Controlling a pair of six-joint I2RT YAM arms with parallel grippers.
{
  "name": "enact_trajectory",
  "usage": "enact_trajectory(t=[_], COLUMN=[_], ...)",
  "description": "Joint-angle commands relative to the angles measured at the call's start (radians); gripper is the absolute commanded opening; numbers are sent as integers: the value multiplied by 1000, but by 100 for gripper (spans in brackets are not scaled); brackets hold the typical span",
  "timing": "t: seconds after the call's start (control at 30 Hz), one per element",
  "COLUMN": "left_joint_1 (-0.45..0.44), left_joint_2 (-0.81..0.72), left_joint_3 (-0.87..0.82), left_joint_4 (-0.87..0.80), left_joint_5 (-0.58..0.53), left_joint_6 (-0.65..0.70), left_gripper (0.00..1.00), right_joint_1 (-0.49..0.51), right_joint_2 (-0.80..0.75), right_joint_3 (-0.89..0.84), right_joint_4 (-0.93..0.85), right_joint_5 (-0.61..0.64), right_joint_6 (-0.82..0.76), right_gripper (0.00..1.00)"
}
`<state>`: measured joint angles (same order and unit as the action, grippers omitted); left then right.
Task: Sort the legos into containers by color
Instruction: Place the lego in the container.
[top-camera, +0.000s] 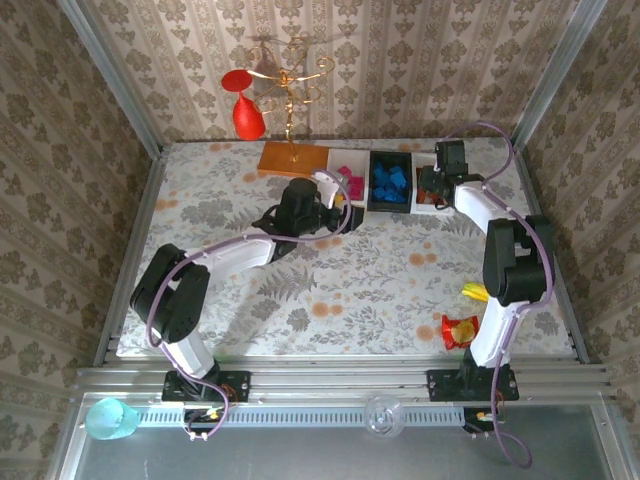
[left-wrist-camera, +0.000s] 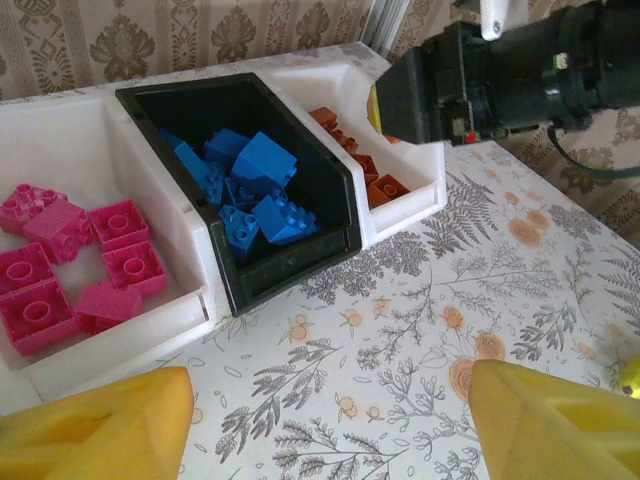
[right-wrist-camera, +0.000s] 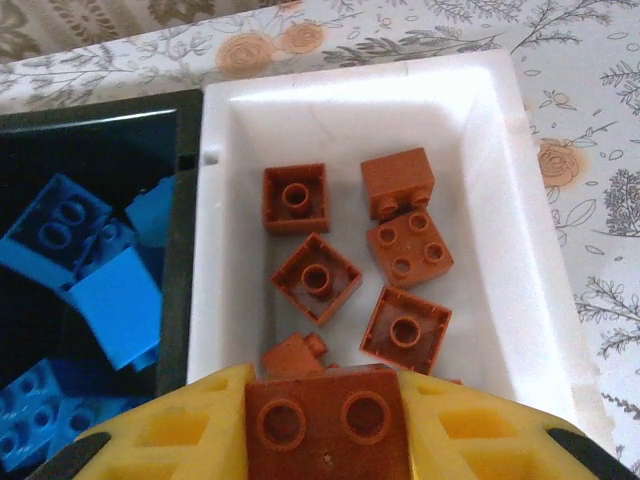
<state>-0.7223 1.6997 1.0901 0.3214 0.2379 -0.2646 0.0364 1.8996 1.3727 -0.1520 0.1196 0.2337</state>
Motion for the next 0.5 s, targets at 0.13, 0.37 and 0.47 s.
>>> enact_trajectory(t=[0.13,0.37,0.47], left_joint_1=[33,120,182], left_joint_2=[-83,-212,-302], left_joint_3=[-68,-199,-278], left_joint_4=[-23,-6,1], left_joint_5=[-39,-121,-179], left_joint_6=[33,31,33], left_gripper=[75,75,76], right_joint_1=[-15,31,79], right_joint_2=[57,-164,-316], right_joint_3=[99,-39,-187], right_joint_4=[-68,-14,44], right_joint_5=[40,40,108], right_joint_6=[-1,-20,-47], right_gripper=[52,73,78])
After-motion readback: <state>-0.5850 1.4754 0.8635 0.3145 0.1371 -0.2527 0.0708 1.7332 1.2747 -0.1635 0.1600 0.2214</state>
